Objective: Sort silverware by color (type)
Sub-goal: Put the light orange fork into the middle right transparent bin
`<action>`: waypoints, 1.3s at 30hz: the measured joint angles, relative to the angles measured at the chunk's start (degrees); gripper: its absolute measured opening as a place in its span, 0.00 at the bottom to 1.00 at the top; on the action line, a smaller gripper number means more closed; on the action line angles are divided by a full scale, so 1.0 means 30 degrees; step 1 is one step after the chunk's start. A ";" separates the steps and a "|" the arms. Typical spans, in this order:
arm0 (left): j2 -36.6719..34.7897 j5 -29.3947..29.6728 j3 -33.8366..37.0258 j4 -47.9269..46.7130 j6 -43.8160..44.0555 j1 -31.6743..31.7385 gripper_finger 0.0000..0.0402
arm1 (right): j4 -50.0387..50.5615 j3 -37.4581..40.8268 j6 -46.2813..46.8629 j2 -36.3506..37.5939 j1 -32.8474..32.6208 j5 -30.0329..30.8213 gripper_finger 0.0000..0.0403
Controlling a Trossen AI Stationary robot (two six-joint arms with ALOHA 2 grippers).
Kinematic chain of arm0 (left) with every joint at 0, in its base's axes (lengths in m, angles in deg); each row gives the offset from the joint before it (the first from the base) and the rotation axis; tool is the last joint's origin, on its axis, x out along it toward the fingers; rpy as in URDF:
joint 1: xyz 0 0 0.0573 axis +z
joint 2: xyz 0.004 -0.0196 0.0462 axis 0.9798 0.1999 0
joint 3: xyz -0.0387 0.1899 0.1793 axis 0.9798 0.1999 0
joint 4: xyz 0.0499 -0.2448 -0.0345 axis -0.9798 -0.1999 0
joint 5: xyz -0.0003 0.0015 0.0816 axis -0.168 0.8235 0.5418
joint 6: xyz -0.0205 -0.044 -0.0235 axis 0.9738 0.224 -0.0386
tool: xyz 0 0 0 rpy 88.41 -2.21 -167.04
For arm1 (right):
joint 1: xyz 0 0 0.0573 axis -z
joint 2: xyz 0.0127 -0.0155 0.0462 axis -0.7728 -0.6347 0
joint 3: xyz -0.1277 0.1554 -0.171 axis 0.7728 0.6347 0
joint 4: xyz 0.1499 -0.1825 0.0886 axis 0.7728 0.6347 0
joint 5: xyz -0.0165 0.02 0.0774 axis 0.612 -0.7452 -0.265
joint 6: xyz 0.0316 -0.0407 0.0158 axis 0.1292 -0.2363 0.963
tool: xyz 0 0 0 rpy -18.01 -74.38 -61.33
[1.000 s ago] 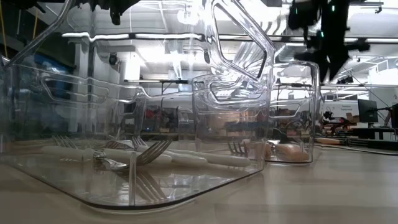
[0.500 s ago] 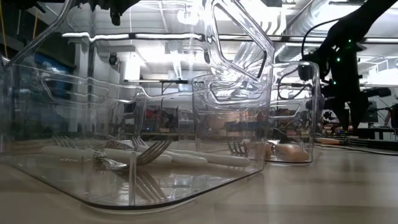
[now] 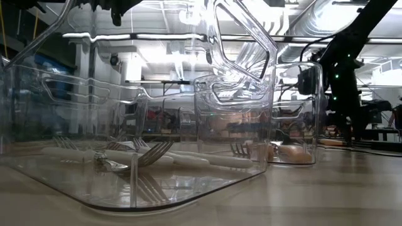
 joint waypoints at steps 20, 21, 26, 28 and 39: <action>0.0000 0.0340 0.0000 0.0003 0.0000 -0.0003 0.33 | -0.1440 -0.0061 -0.1597 -0.2129 -0.0359 -0.1000 0.02; 0.0000 0.0340 0.0000 0.0003 -0.0007 0.0002 0.33 | -0.1350 -0.0039 -0.1775 -0.2071 -0.0470 -0.0901 0.02; 0.0000 0.0340 0.0000 0.0003 -0.0012 0.0002 0.33 | -0.0856 0.0045 -0.1996 -0.1184 -0.0975 -0.0807 0.01; 0.0000 0.0340 0.0000 0.0003 -0.0012 0.0000 0.33 | -0.0319 0.0097 -0.2002 -0.0598 -0.1173 -0.0931 0.01; 0.0000 0.0340 0.0000 0.0003 -0.0004 -0.0002 0.33 | -0.0056 0.0046 -0.0866 0.5277 -0.3224 -0.0980 0.00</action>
